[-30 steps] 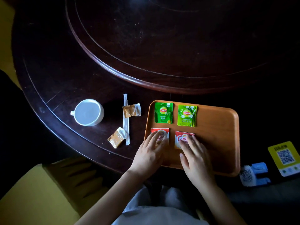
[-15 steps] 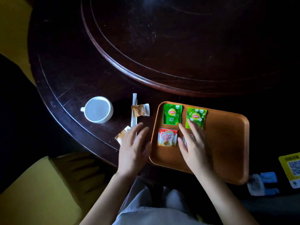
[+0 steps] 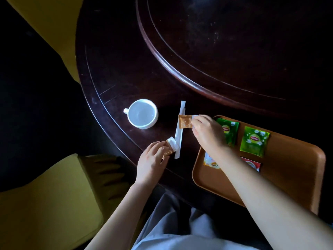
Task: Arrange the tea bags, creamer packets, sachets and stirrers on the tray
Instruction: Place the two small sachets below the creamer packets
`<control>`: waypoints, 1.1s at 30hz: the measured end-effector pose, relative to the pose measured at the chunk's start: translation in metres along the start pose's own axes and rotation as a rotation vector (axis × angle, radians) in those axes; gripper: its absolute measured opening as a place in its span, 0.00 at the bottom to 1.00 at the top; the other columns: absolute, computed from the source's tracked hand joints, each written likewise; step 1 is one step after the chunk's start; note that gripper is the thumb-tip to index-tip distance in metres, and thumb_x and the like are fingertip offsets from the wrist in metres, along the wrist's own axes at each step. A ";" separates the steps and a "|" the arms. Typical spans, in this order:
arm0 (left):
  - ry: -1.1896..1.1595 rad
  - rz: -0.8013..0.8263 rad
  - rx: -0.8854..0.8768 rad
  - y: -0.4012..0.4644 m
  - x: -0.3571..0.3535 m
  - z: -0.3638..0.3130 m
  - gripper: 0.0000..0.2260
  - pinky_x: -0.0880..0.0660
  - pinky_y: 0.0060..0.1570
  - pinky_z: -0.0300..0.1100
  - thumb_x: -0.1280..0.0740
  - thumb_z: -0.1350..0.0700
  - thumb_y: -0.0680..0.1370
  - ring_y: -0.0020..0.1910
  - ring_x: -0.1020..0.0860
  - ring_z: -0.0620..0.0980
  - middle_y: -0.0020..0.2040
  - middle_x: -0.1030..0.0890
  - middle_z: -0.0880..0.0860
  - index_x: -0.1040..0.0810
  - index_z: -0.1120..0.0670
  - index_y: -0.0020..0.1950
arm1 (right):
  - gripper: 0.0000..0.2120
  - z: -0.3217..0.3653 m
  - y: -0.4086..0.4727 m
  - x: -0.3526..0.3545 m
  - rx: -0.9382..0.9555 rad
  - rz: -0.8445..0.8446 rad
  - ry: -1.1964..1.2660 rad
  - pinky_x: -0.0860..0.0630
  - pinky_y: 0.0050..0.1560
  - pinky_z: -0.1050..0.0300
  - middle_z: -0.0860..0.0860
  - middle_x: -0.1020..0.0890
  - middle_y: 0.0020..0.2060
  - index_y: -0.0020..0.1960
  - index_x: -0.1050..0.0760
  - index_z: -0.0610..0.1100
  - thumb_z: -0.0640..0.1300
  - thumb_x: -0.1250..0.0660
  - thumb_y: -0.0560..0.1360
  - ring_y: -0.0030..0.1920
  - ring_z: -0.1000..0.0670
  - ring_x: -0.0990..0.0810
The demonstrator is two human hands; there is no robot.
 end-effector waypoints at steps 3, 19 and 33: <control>0.007 -0.044 0.023 0.002 0.001 -0.003 0.00 0.22 0.45 0.44 0.32 0.60 0.71 0.51 0.21 0.54 0.50 0.17 0.53 0.22 0.56 0.40 | 0.07 0.000 0.003 -0.003 -0.018 -0.030 -0.016 0.21 0.29 0.54 0.44 0.17 0.36 0.35 0.21 0.38 0.30 0.27 0.60 0.38 0.42 0.18; -0.198 -0.055 -0.283 -0.021 0.002 -0.077 0.04 0.26 0.56 0.38 0.34 0.63 0.75 0.54 0.23 0.49 0.51 0.17 0.52 0.20 0.58 0.46 | 0.06 -0.010 -0.163 0.067 -0.402 -0.379 0.209 0.25 0.52 0.57 0.44 0.16 0.42 0.41 0.20 0.38 0.37 0.35 0.71 0.45 0.47 0.19; -0.120 0.169 -0.516 -0.044 -0.035 -0.101 0.18 0.32 0.65 0.45 0.35 0.51 0.75 0.66 0.28 0.52 0.64 0.23 0.56 0.24 0.59 0.61 | 0.15 -0.005 -0.243 0.042 -0.556 -0.290 0.144 0.30 0.59 0.59 0.40 0.18 0.49 0.50 0.20 0.34 0.43 0.40 0.74 0.52 0.45 0.21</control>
Point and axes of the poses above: each hand's wrist, its own y-axis towards the middle knuckle, its own x-axis out of the back of the hand, z = x × y, the point moved 3 cm from there along y, towards the middle knuckle
